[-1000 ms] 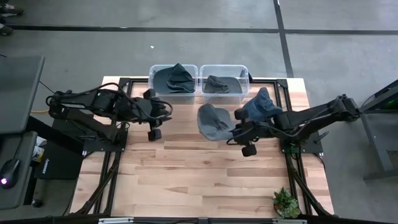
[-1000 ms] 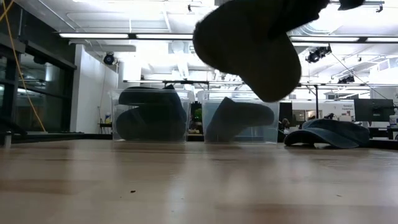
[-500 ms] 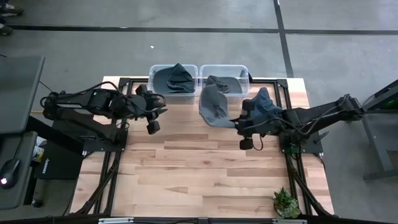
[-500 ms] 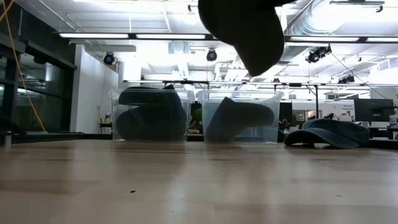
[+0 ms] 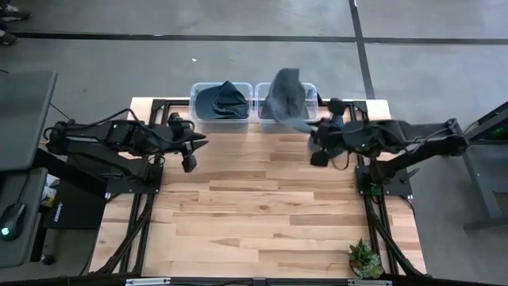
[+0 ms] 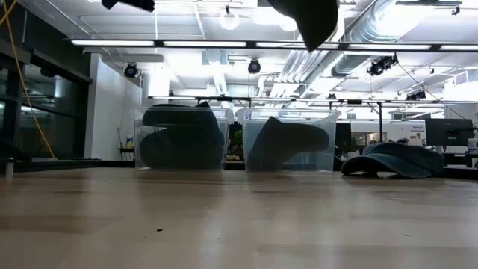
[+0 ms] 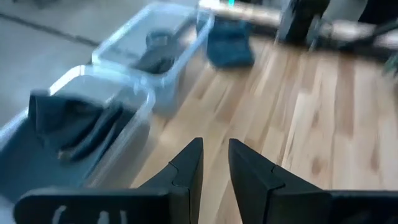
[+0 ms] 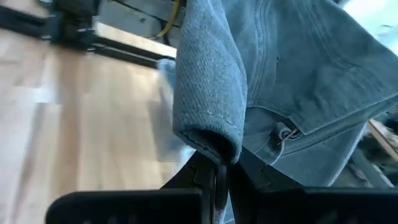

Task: Pick and place caps into container
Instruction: Put the gray cap into the right transparent container

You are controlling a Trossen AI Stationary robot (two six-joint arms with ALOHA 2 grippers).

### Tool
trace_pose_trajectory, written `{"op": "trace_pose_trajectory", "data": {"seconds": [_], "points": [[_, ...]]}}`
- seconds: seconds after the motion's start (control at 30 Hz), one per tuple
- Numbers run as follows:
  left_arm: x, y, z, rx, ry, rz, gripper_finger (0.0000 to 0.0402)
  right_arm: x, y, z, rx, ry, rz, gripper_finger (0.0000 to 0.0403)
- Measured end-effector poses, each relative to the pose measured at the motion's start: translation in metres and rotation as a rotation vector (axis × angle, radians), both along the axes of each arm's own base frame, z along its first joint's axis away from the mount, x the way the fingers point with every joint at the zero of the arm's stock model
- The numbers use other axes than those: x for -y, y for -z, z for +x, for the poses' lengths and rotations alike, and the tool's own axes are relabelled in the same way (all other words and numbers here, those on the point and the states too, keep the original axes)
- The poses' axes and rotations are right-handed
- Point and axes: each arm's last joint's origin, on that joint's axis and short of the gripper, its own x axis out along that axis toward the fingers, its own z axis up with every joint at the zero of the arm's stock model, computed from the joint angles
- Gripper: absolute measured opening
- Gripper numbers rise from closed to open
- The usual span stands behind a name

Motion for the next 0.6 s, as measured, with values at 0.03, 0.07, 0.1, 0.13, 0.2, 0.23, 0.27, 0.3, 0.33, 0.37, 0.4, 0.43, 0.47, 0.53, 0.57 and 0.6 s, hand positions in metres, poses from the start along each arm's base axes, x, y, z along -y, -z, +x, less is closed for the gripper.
{"op": "trace_pose_trajectory", "data": {"seconds": [0.03, 0.07, 0.1, 0.13, 0.2, 0.23, 0.27, 0.3, 0.33, 0.37, 0.4, 0.43, 0.47, 0.53, 0.57, 0.6], "points": [[0.0, 0.002, -0.001, -0.01, 0.0, 0.001, 0.0074, 0.003, -0.004, -0.001, 0.004, 0.018, -0.005, 0.0015], [0.0, 0.002, 0.001, 0.008, -0.001, -0.002, 0.0074, 0.005, -0.008, -0.003, 0.001, 0.031, -0.013, 0.0015], [0.0, 0.002, 0.002, 0.021, -0.001, -0.003, 0.0074, 0.008, -0.011, -0.004, -0.003, 0.04, -0.026, 0.0015], [0.0, 0.003, 0.002, 0.012, -0.003, 0.0, 0.0074, 0.01, -0.015, -0.006, -0.003, 0.049, -0.042, 0.0015], [0.0, 0.004, 0.002, 0.009, -0.004, 0.003, 0.0074, 0.016, -0.022, -0.007, -0.004, 0.07, -0.079, 0.0015], [0.0, 0.004, 0.002, 0.014, -0.003, 0.003, 0.0074, 0.019, -0.025, -0.008, -0.01, 0.087, -0.101, 0.0015], [0.0, 0.004, 0.002, 0.011, -0.003, 0.004, 0.0074, 0.022, -0.027, -0.008, -0.017, 0.107, -0.121, 0.0015], [0.0, 0.004, 0.002, 0.01, -0.003, 0.004, 0.0074, 0.026, -0.029, -0.008, -0.025, 0.124, -0.139, 0.0015], [0.0, 0.004, 0.002, 0.012, -0.002, 0.005, 0.0074, 0.029, -0.029, -0.008, -0.034, 0.134, -0.151, 0.0015], [0.0, 0.004, 0.002, 0.012, -0.001, 0.007, 0.0074, 0.033, -0.029, -0.007, -0.041, 0.146, -0.156, 0.0015], [0.0, 0.004, 0.002, 0.012, 0.0, 0.009, 0.0074, 0.036, -0.03, -0.007, -0.04, 0.16, -0.155, 0.0015], [0.0, 0.003, 0.002, 0.015, 0.001, 0.009, 0.0074, 0.04, -0.03, -0.007, -0.039, 0.175, -0.153, 0.0015], [0.0, 0.003, 0.003, 0.019, 0.001, 0.009, 0.0074, 0.044, -0.03, -0.008, -0.042, 0.183, -0.149, 0.0015], [0.0, 0.003, 0.003, 0.02, 0.0, 0.009, 0.0074, 0.051, -0.029, -0.007, -0.045, 0.175, -0.132, 0.0015], [0.0, 0.003, 0.003, 0.02, -0.001, 0.01, 0.0074, 0.054, -0.028, -0.006, -0.046, 0.175, -0.125, 0.0015], [0.0, 0.003, 0.003, 0.02, -0.001, 0.01, 0.0074, 0.057, -0.027, -0.006, -0.051, 0.175, -0.119, 0.0015]]}}
